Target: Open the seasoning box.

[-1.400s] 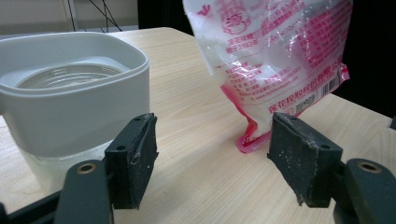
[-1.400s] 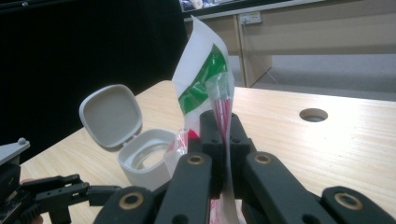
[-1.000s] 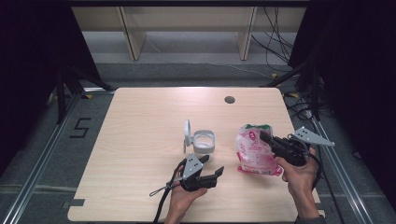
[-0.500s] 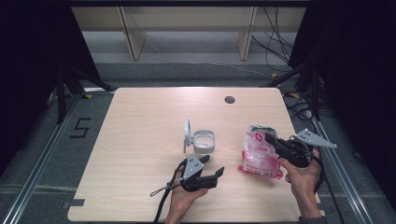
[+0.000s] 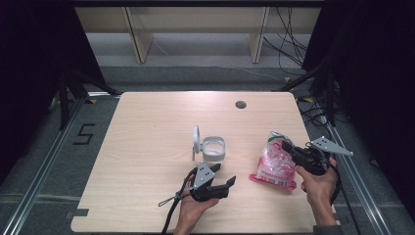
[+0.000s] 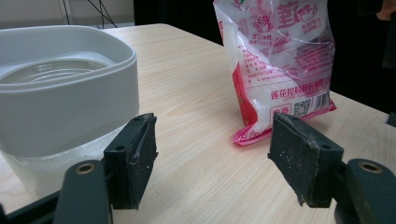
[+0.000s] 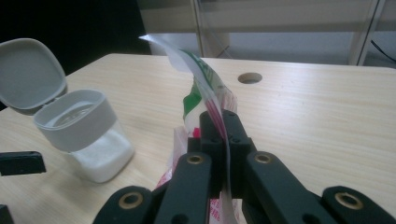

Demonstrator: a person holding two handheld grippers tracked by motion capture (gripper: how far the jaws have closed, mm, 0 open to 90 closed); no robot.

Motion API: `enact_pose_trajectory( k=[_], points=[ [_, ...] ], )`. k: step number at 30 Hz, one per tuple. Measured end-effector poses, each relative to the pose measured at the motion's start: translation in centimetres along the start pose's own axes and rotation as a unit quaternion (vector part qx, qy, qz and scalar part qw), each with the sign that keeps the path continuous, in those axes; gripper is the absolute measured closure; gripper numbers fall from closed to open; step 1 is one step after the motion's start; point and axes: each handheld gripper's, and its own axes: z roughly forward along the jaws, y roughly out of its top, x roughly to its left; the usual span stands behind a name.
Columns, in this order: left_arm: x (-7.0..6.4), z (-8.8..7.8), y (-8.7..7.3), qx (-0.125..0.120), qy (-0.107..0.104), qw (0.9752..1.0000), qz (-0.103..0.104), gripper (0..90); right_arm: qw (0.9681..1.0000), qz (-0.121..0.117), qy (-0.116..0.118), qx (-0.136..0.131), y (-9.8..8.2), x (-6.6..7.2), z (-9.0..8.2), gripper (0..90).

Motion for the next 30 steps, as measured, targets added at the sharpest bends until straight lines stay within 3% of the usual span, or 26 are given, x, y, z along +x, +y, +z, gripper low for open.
enact_pose_trajectory(
  k=[1,3,6,7,11,13,16,17,19,21,22,24,25,26,27,28,30],
  points=[
    [0.0,0.0,0.0,-0.002,-0.001,1.0000,-0.001,31.3,0.9998,0.015,-0.012,-0.001,-0.2,0.1,0.1,90.0],
    [-0.1,0.0,0.0,0.000,0.000,1.0000,0.000,31.3,0.9997,0.021,-0.015,0.003,-0.4,-0.2,0.2,90.0],
    [0.0,0.0,0.0,0.003,-0.002,1.0000,0.001,31.3,0.9998,0.017,-0.008,0.010,-0.5,-0.7,0.3,90.0],
    [0.0,0.0,0.0,0.004,-0.002,1.0000,0.002,31.3,0.9998,0.008,-0.019,0.007,-0.6,-0.8,0.4,90.0],
    [-0.1,0.1,-0.1,0.005,0.000,1.0000,0.000,31.3,0.9996,0.017,-0.020,0.011,-0.7,-0.9,0.6,90.0],
    [-0.2,0.1,-0.1,0.004,-0.002,1.0000,0.000,31.3,0.9991,0.036,-0.017,0.014,-0.9,-0.8,0.7,90.0],
    [-0.1,0.1,-0.1,0.005,-0.001,1.0000,0.000,31.3,0.9994,0.013,-0.027,0.015,-1.1,-1.4,0.8,89.9],
    [-0.1,0.1,-0.1,0.004,-0.002,1.0000,-0.001,31.3,0.9987,0.038,-0.026,0.020,-1.1,-1.2,0.8,89.9],
    [-0.1,0.0,0.0,0.004,-0.004,1.0000,0.001,31.3,0.9993,0.027,-0.024,0.011,-1.3,-1.5,1.0,89.9],
    [0.0,0.1,0.0,-0.007,-0.018,0.9998,-0.011,31.2,0.9989,0.029,-0.030,0.022,-1.2,-1.6,0.8,89.8],
    [0.0,-0.1,0.1,-0.004,-0.016,0.9998,-0.013,31.3,0.9983,0.048,-0.029,0.014,-1.3,-1.4,1.0,89.8],
    [-0.1,-0.1,0.1,-0.007,-0.017,0.9997,-0.013,31.3,0.9989,0.036,-0.028,0.009,-1.5,-1.8,1.1,89.8],
    [0.0,0.0,0.1,-0.010,-0.022,0.9996,-0.014,31.2,0.9988,0.026,-0.040,0.013,-1.6,-2.1,1.2,89.7],
    [-0.1,-0.1,0.2,-0.006,-0.019,0.9997,-0.014,31.2,0.9982,0.044,-0.038,0.014,-1.7,-2.1,1.2,89.7],
    [-0.1,-0.1,0.2,-0.006,-0.019,0.9997,-0.014,31.1,0.9986,0.035,-0.039,0.008,-1.8,-2.5,1.5,89.8],
    [-0.1,-0.1,0.2,-0.007,-0.019,0.9997,-0.015,31.1,0.9975,0.056,-0.038,0.017,-1.9,-2.4,1.3,89.7],
    [-0.1,0.0,0.2,-0.012,-0.024,0.9995,-0.016,31.1,0.9982,0.038,-0.045,0.011,-2.0,-2.9,1.5,89.7]
  ],
)
